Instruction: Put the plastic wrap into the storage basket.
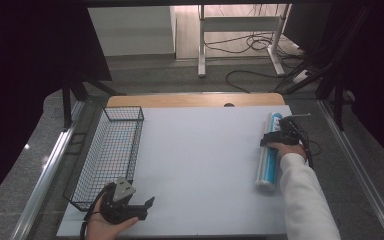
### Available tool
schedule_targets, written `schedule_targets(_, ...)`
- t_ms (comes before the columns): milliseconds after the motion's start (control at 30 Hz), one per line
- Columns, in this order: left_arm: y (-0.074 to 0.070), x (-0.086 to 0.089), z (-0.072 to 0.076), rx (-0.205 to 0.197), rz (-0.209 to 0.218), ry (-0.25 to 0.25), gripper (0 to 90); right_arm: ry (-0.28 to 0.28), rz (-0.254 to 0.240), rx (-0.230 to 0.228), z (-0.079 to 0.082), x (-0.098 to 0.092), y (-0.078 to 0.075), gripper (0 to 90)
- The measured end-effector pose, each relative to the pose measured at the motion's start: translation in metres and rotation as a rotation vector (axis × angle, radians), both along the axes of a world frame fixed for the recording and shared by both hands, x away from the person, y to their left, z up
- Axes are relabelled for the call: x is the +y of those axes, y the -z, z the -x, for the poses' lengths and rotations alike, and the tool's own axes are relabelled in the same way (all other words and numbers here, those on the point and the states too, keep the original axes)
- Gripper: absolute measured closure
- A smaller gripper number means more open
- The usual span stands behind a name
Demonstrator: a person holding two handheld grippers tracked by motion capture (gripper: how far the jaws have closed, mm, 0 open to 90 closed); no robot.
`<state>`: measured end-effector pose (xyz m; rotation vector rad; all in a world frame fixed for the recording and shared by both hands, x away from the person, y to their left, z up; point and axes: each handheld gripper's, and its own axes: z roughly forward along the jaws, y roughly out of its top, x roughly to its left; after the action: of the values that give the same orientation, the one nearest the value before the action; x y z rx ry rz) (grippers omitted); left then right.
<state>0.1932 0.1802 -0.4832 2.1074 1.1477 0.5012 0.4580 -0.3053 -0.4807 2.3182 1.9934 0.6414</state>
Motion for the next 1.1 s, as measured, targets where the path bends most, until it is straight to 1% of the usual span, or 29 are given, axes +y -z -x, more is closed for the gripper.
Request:
schedule_targets(200, 0.0, 0.0, 0.0, 0.0, -0.001, -0.001, 13.2, -0.027, -0.048, 0.012, 0.001, 0.003, 0.0, 31.1)
schedule_targets(300, 0.0, 0.001, 0.0, -0.001, -0.002, -0.001, 13.2, -0.032, -0.058, 0.015, 0.001, 0.003, 0.0, 31.3)
schedule_targets(333, 0.0, 0.001, 0.0, -0.001, -0.001, -0.001, 13.2, -0.035, -0.066, 0.02, 0.001, 0.003, -0.002, 31.4)
schedule_targets(467, 0.0, 0.001, 0.001, -0.002, -0.001, -0.001, 13.2, -0.035, -0.087, 0.013, 0.003, -0.002, -0.006, 31.6)
schedule_targets(533, 0.0, 0.001, 0.001, -0.002, -0.001, -0.001, 13.2, -0.039, -0.098, 0.003, 0.005, -0.004, -0.008, 31.7)
schedule_targets(633, 0.0, 0.001, 0.001, -0.002, 0.0, -0.001, 13.2, -0.043, -0.13, -0.014, 0.008, -0.007, -0.013, 31.8)
schedule_targets(733, -0.001, 0.0, 0.0, -0.002, 0.0, 0.001, 13.2, -0.064, -0.159, -0.029, 0.012, -0.008, -0.018, 32.0)
schedule_targets(833, 0.0, 0.0, 0.0, -0.002, 0.001, 0.001, 13.2, -0.073, -0.187, -0.051, 0.016, -0.008, -0.024, 32.0)
schedule_targets(933, -0.001, 0.0, 0.0, -0.002, 0.001, 0.002, 13.2, -0.085, -0.221, -0.073, 0.02, -0.007, -0.031, 32.1)
schedule_targets(1000, -0.001, 0.0, 0.001, -0.003, 0.001, 0.002, 13.2, -0.101, -0.246, -0.097, 0.023, -0.006, -0.034, 32.1)
schedule_targets(1100, -0.001, 0.0, 0.001, -0.004, 0.001, 0.002, 13.2, -0.121, -0.289, -0.113, 0.027, -0.004, -0.037, 32.2)
